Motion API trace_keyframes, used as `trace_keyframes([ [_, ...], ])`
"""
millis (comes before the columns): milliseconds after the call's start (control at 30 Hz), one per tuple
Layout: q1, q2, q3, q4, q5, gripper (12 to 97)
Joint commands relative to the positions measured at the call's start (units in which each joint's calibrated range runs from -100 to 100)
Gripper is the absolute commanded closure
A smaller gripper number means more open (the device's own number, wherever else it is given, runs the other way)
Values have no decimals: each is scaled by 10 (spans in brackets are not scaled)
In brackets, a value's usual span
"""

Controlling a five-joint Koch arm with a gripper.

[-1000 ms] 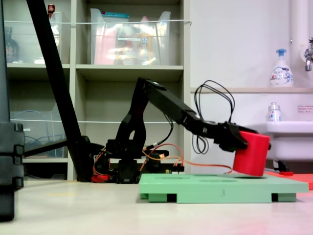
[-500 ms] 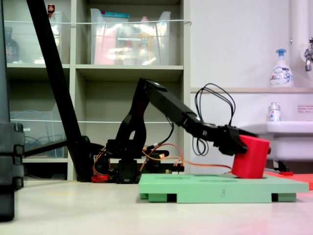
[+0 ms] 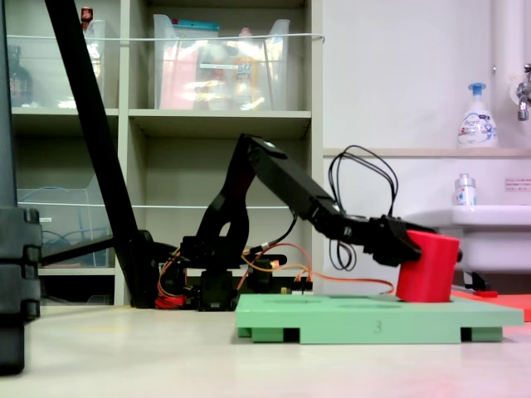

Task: Put the cylinder block into the corresponding hole

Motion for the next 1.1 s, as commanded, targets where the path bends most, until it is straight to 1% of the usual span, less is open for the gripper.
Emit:
trace_keyframes([
  [0,-1,2,37,50,-3,781],
  [233,0,12,32,55,-3,777],
  [367,2,13,-6,66,-2,711],
  [433,5,26,-21,80,-3,641],
  [467,6,36,-24,101,-3,577],
  [567,13,43,-39,115,-3,348],
  [633,16,40,-51,117,-3,252],
  [700,18,30,-65,122,-3,193],
  [833,20,-41,-101,123,-5,192],
  [900,21,-121,-119,107,-15,192],
  [967,21,-227,-131,40,-28,193],
  [1067,18,-399,-132,-131,-61,204],
])
